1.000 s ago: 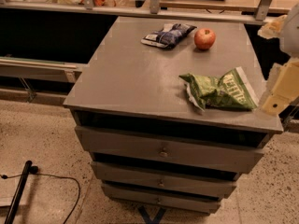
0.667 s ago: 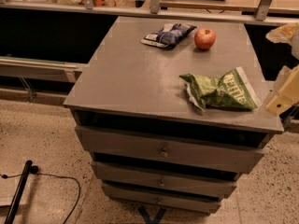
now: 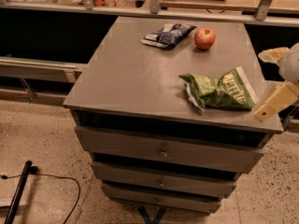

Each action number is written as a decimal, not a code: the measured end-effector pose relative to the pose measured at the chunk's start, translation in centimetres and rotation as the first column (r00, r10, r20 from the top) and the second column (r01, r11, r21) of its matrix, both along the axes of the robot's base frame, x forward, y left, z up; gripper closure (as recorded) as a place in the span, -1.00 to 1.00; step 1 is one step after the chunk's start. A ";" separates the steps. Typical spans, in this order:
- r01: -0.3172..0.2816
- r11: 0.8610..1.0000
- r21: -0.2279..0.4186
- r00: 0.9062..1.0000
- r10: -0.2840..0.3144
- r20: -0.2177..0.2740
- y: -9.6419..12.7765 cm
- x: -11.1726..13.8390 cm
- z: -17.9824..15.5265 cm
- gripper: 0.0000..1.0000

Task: Move green jalapeno chip bag near blue chip bag

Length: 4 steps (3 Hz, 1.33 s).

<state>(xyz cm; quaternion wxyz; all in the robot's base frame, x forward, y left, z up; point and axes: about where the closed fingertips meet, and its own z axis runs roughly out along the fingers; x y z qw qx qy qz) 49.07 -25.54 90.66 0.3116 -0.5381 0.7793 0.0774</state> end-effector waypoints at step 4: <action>-0.105 0.989 0.101 0.992 0.110 -0.054 4.0 4.6 -6.7 -0.48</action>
Offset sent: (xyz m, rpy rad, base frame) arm 0.0244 0.0088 -0.0615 0.0467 0.0867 0.0592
